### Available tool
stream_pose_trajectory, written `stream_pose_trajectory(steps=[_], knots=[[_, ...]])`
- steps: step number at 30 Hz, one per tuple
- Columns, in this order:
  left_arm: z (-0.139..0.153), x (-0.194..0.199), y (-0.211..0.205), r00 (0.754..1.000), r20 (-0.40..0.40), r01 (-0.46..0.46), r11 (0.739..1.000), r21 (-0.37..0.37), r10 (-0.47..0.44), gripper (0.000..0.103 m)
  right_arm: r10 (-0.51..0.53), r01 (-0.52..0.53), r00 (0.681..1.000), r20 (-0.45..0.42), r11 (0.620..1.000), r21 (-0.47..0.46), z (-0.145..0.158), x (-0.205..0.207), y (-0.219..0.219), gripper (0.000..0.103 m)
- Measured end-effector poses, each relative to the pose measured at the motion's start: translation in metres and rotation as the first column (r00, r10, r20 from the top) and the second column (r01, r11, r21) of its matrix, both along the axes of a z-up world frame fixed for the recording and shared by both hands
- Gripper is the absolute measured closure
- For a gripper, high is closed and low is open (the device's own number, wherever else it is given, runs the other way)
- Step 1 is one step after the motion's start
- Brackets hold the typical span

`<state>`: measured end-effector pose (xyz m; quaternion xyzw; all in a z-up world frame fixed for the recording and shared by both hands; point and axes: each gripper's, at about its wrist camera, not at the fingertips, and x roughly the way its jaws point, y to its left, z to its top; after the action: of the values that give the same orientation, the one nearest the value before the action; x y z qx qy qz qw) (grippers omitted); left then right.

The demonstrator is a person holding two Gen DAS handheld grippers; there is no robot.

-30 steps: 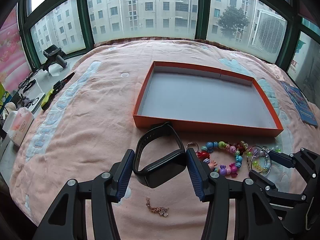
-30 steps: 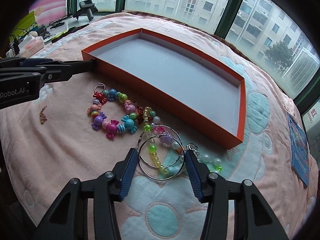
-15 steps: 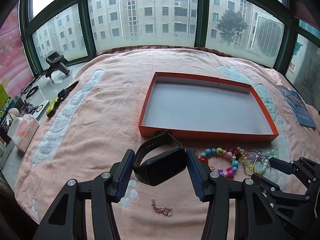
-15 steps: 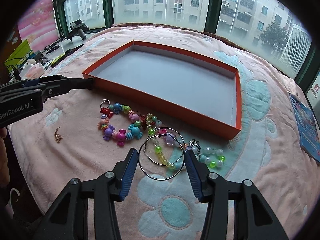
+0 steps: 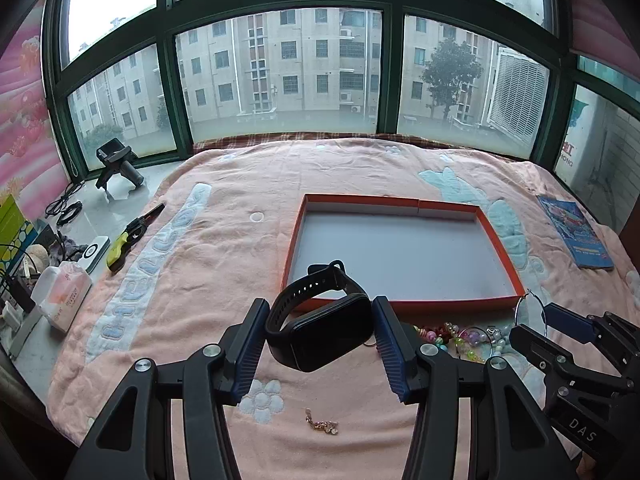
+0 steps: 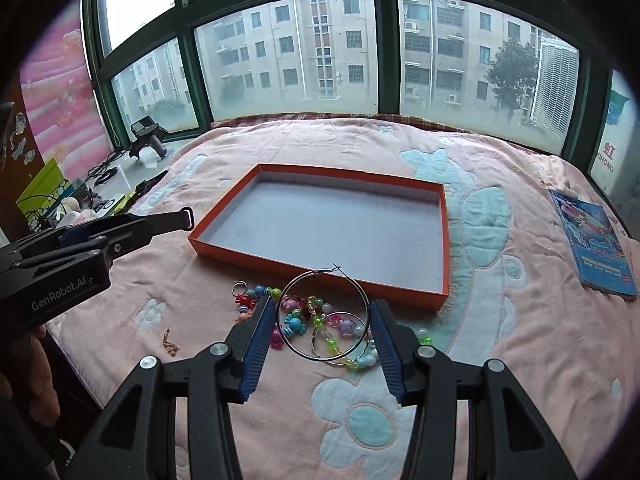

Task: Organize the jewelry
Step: 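Carry the watch band and hoop into the orange tray and open both tools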

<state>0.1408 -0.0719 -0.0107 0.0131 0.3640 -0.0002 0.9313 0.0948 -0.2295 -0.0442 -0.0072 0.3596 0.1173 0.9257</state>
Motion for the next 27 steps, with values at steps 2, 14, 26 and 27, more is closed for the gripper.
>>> stream_pose_trajectory(steps=[2,14,26,27], knots=[[0.008,0.003,-0.002,1.000,0.012,0.008,1.000,0.004,-0.008,0.047,-0.016,0.016,1.000,0.020,1.000,0.012,0.006,0.001,-0.001,0.049],[0.037,0.053,-0.005,0.996,0.074,0.040,0.999,-0.003,-0.040,0.047,-0.086,0.081,0.990,0.111,0.995,0.052,0.035,0.027,-0.011,0.049],[-0.009,0.150,-0.005,0.998,-0.006,0.064,0.998,0.006,-0.064,0.047,-0.133,0.131,0.990,0.038,0.990,0.045,0.005,0.094,-0.013,0.049],[-0.016,0.157,-0.007,0.997,-0.018,0.070,0.997,0.009,-0.070,0.047,-0.137,0.136,0.990,0.023,0.990,0.035,0.000,0.098,-0.012,0.049]])
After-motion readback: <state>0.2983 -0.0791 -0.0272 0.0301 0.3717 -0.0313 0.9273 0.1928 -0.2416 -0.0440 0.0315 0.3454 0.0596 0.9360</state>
